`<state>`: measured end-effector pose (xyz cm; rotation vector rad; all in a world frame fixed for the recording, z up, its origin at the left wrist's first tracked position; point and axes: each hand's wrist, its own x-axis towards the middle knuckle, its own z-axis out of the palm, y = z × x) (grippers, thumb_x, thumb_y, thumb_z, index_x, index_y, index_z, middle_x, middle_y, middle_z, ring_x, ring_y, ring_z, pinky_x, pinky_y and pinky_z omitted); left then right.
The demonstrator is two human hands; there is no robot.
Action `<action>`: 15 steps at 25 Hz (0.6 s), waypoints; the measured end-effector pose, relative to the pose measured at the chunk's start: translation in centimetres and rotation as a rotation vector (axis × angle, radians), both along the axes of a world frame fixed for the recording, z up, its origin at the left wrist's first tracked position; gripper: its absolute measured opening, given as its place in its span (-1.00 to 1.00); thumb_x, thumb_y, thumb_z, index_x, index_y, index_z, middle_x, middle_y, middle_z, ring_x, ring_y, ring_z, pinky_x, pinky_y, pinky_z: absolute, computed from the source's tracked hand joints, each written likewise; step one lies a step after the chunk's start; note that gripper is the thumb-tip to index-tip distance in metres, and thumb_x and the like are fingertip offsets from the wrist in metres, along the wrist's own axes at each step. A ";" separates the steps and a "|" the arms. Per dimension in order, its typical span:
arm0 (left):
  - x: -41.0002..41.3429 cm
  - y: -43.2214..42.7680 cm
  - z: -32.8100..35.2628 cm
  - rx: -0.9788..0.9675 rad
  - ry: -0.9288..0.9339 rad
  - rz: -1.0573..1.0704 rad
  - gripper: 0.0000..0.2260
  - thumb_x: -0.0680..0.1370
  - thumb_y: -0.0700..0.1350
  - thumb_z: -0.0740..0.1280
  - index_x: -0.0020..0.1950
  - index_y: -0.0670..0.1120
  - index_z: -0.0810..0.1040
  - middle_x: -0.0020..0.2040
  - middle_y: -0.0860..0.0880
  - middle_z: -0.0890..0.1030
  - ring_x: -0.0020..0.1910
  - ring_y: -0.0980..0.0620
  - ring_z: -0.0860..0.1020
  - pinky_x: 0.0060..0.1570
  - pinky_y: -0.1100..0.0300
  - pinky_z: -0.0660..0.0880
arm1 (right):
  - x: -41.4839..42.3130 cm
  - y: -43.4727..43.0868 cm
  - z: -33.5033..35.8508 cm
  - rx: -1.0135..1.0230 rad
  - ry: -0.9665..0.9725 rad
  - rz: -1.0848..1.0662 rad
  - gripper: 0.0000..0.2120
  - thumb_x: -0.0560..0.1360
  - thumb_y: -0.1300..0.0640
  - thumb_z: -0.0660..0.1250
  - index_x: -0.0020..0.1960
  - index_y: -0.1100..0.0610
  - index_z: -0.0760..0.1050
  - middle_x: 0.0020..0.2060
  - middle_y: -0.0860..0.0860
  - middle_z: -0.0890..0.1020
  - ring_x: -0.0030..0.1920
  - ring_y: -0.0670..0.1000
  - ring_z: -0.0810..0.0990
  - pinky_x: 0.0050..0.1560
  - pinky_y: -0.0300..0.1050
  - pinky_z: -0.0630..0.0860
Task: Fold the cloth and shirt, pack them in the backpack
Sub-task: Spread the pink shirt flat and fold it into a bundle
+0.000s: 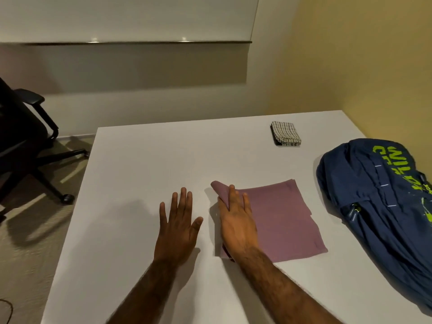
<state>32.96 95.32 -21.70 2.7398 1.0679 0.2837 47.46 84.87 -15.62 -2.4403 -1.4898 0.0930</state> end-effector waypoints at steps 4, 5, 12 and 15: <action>6.8 -3.2 2.0 -0.025 -0.034 -0.109 -0.41 0.72 0.19 -0.23 0.69 -0.06 -0.06 0.69 -0.06 -0.09 0.67 -0.08 -0.09 0.58 -0.21 -0.07 | 4.9 -2.4 3.8 -0.074 -0.037 -0.031 -0.12 0.35 0.38 0.53 0.58 0.27 0.21 0.56 0.24 0.23 0.55 0.23 0.27 0.52 0.06 -0.01; 8.6 -4.2 2.3 -0.041 -0.042 -0.137 -0.42 0.71 0.18 -0.25 0.69 -0.05 -0.08 0.69 -0.05 -0.11 0.67 -0.06 -0.11 0.58 -0.21 -0.07 | 6.1 -3.1 4.1 -0.047 -0.026 -0.021 -0.18 0.50 0.33 0.42 0.63 0.21 0.08 0.61 0.18 0.09 0.60 0.18 0.12 0.51 -0.02 -0.13; 19.1 -11.7 1.9 -0.196 -0.088 -0.253 -0.42 0.69 0.20 -0.32 0.68 0.00 -0.22 0.68 0.05 -0.23 0.64 0.06 -0.27 0.60 -0.15 -0.20 | 15.4 -9.5 3.0 0.061 0.149 -0.002 -0.46 0.72 0.12 0.04 0.66 0.08 -0.03 0.63 -0.08 -0.07 0.58 -0.16 -0.15 0.54 -0.29 -0.24; 21.6 -13.7 1.4 -0.226 -0.052 -0.259 -0.40 0.67 0.26 -0.29 0.65 0.03 -0.33 0.66 0.07 -0.32 0.61 0.09 -0.37 0.59 -0.10 -0.30 | 18.3 -11.5 1.6 0.012 0.212 -0.028 -0.46 0.73 0.01 -0.04 0.66 -0.02 -0.11 0.60 -0.22 -0.17 0.55 -0.23 -0.16 0.60 -0.18 -0.09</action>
